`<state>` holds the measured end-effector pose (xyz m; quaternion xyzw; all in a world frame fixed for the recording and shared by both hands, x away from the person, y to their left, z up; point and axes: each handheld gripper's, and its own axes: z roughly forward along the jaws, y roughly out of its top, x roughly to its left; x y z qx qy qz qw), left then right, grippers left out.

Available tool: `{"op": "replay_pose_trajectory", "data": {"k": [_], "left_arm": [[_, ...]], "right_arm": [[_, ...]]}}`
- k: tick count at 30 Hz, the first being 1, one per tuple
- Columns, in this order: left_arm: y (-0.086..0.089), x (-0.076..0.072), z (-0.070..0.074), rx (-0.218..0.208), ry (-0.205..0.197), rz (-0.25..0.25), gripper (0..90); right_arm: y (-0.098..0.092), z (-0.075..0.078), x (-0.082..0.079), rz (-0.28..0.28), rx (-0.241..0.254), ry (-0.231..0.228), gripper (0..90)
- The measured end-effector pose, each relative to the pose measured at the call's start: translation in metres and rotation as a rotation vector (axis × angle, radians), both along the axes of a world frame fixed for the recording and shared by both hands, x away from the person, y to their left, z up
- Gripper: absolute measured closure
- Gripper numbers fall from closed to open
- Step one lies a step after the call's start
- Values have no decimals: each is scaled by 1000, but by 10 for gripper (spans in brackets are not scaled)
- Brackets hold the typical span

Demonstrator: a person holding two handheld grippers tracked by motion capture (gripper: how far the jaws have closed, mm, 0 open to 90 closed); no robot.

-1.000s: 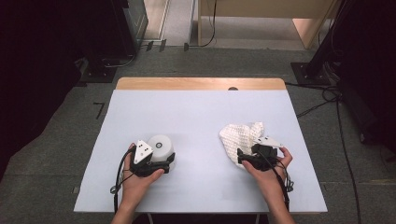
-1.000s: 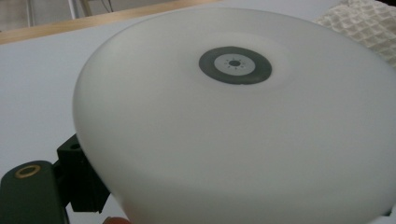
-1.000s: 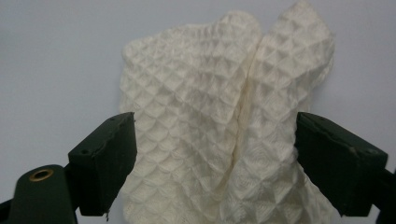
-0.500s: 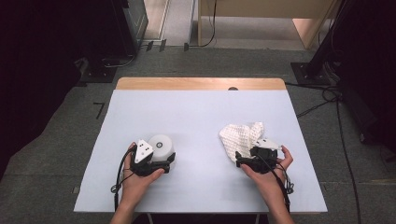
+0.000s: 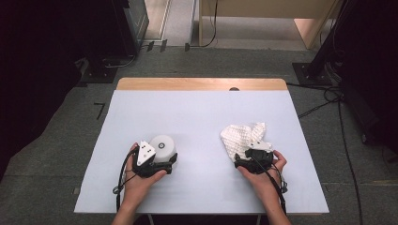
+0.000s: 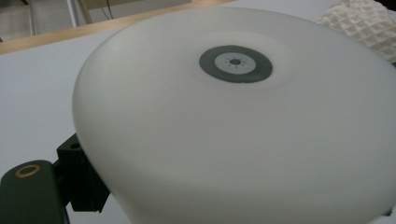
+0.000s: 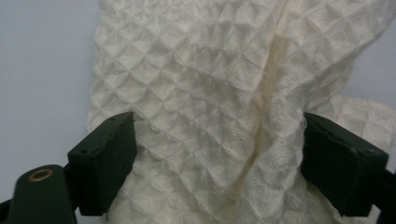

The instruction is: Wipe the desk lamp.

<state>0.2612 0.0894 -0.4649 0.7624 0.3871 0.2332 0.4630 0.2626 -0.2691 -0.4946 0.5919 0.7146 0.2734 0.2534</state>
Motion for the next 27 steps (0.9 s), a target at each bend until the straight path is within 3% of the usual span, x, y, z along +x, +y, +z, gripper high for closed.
{"op": "replay_pose_trajectory", "data": {"k": [5, 10, 13, 15, 17, 20, 23, 27], "left_arm": [[-1, 0, 1, 4, 5, 6, 83], [0, -1, 2, 11, 16, 7, 84], [1, -1, 5, 21, 26, -3, 84], [3, 0, 7, 36, 28, -5, 84], [5, 0, 8, 45, 30, -9, 84], [6, 0, 8, 55, 35, -9, 84], [5, 0, 9, 57, 36, -10, 84], [4, 0, 8, 56, 37, -12, 84]], "right_arm": [[-10, -1, -1, 13, 41, -24, 380], [-20, 1, -3, 20, 37, -56, 741], [-26, 7, -5, 30, 75, -88, 782], [-26, 14, -8, 74, 122, -104, 781], [-22, 16, -8, 133, 144, -84, 756], [-18, 9, -6, 111, 129, -48, 608], [-12, 9, -6, 94, 104, -56, 365], [-6, 14, -6, 84, 96, -70, 244]]}}
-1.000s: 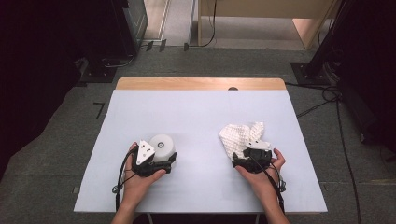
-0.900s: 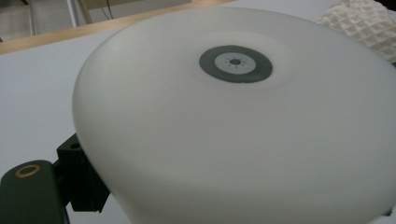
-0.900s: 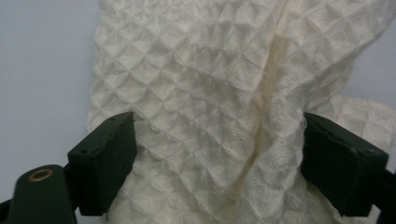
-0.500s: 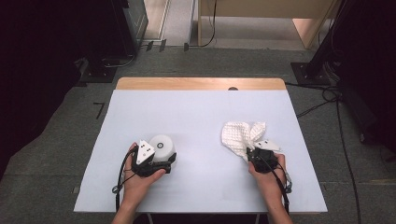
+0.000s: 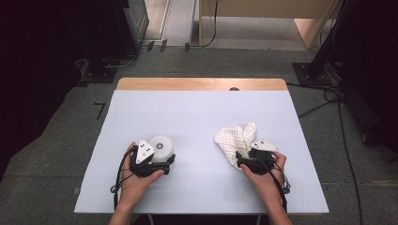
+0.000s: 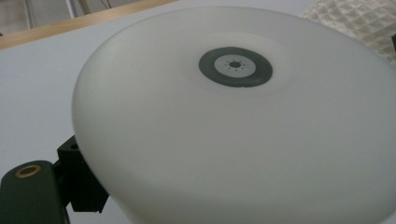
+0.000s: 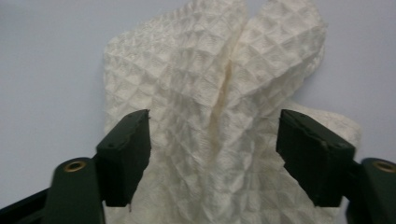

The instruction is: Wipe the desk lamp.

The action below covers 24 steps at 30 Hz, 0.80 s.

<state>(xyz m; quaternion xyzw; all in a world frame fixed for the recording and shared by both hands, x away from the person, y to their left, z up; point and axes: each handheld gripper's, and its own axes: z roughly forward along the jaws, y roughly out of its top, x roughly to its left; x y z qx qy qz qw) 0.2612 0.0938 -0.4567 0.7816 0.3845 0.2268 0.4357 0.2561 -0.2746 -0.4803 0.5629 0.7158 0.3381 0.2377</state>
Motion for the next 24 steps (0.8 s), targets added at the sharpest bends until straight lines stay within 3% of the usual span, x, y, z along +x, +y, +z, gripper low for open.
{"op": "replay_pose_trajectory", "data": {"k": [2, 5, 8, 9, 11, 15, 17, 19, 24], "left_arm": [[0, 0, 0, 6, -1, -4, 84], [0, -1, 0, 8, 0, -8, 84], [-1, -1, 1, 9, 0, -14, 84], [-2, -1, 1, 13, -1, -23, 84], [-4, -1, 2, 14, 1, -30, 84], [-13, -4, 3, 22, -2, -71, 84], [-20, -6, 4, 26, -5, -89, 85], [-28, -7, 5, 31, -7, -110, 84], [-45, -11, 11, 68, -17, -160, 84]], "right_arm": [[4, -3, 2, 10, 9, 20, 218], [10, -12, 3, 8, -43, 44, 284], [6, -14, 3, -9, -46, 41, 527], [4, -13, 3, -12, -50, 35, 651], [-2, -11, 3, -13, -46, 29, 763], [-5, 7, -1, 29, 42, -24, 796], [2, 26, -7, 68, 100, -83, 796], [9, 40, -12, 99, 124, -121, 796], [30, 73, -19, 183, 207, -175, 790]]}}
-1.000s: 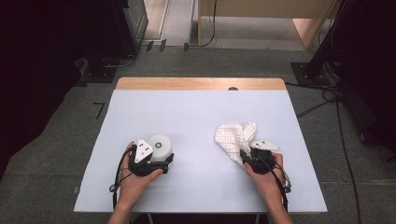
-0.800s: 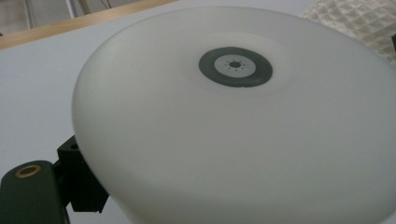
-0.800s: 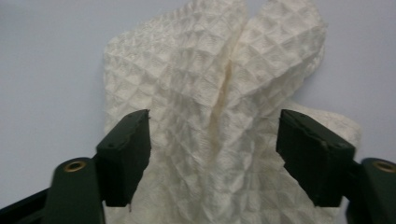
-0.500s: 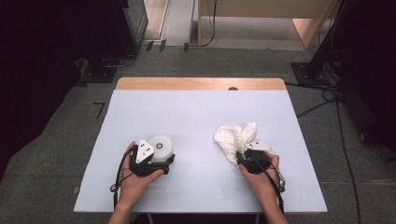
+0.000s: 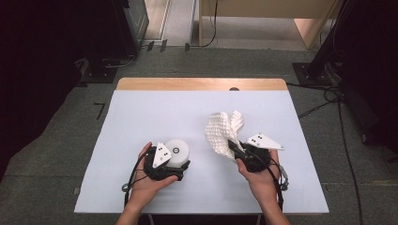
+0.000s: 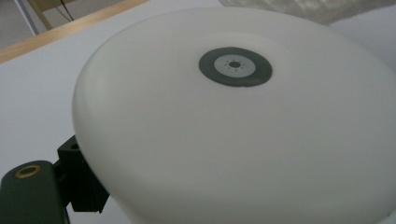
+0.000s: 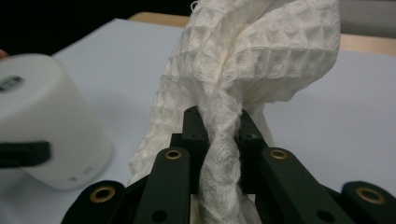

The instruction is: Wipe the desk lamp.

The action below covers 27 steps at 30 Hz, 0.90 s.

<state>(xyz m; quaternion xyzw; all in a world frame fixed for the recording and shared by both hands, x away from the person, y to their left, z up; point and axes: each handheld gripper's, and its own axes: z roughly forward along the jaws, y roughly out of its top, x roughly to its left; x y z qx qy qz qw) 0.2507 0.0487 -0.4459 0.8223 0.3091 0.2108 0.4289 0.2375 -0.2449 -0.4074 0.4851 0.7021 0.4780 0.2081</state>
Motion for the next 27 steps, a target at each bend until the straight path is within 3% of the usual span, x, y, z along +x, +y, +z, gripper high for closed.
{"op": "replay_pose_trajectory", "data": {"k": [4, 8, 13, 18, 20, 23, 27], "left_arm": [[-8, -1, 10, 20, -10, -23, 85], [-20, -5, 14, 49, -20, -47, 85], [-31, -8, 6, 111, -11, -88, 85], [-36, -7, 2, 68, 16, -104, 84], [-37, -7, 1, 59, 22, -101, 85], [-36, -6, 0, 47, 26, -100, 84], [-36, -6, 0, 46, 26, -96, 85]], "right_arm": [[12, 27, -5, 50, 50, -52, 779], [25, 39, -6, 77, 53, -78, 767], [39, 28, -8, 97, 43, -63, 758], [54, 12, -10, 118, 11, -36, 747], [62, 6, -12, 131, -30, -39, 746], [71, 0, -15, 123, -75, -72, 756], [73, 0, -16, 121, -92, -86, 764]]}}
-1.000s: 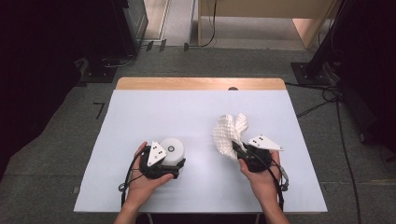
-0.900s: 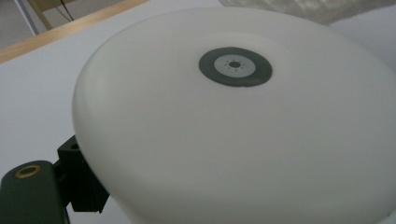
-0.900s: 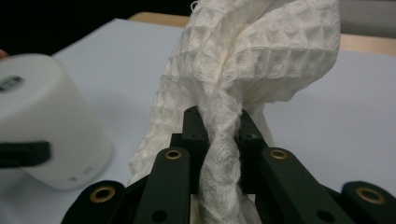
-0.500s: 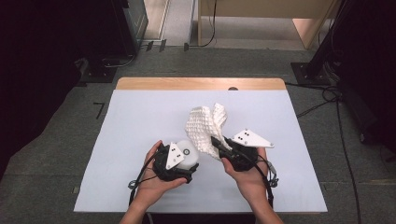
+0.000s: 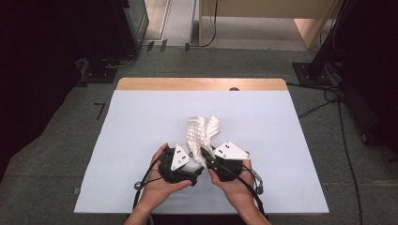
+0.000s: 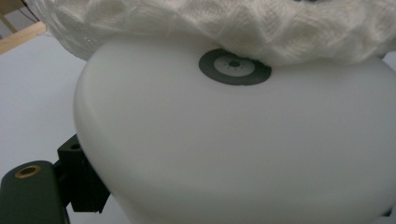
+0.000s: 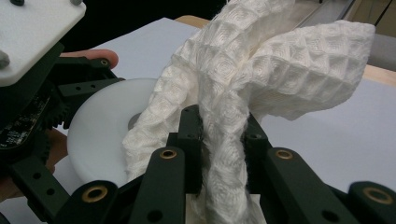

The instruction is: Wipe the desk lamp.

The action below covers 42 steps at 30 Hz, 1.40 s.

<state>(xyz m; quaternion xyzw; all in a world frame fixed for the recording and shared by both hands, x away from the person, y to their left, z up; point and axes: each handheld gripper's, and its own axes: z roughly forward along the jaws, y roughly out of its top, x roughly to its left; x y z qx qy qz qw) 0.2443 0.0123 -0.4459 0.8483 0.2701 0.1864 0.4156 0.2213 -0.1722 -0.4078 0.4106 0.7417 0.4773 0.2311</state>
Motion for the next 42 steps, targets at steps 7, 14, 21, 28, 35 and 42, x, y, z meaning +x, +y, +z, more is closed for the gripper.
{"op": "replay_pose_trajectory", "data": {"k": [7, 14, 21, 28, 35, 42], "left_arm": [[1, -2, 5, -9, -17, -16, 85], [2, -2, 6, 9, -22, -39, 85], [2, 0, 4, 19, -8, -62, 87], [-2, 3, 4, 33, 5, -68, 88], [-10, -1, 5, 84, -28, -86, 88], [-10, -1, 5, 87, -31, -91, 88]], "right_arm": [[-4, -1, 0, -8, 7, 7, 766], [-6, -4, 3, -20, -5, 22, 769], [-8, -12, 7, -34, -17, 54, 772], [-18, -9, 11, -12, 40, 77, 764], [-8, 5, 0, 66, 87, 29, 732], [-4, -4, 7, 62, 75, 36, 724]]}}
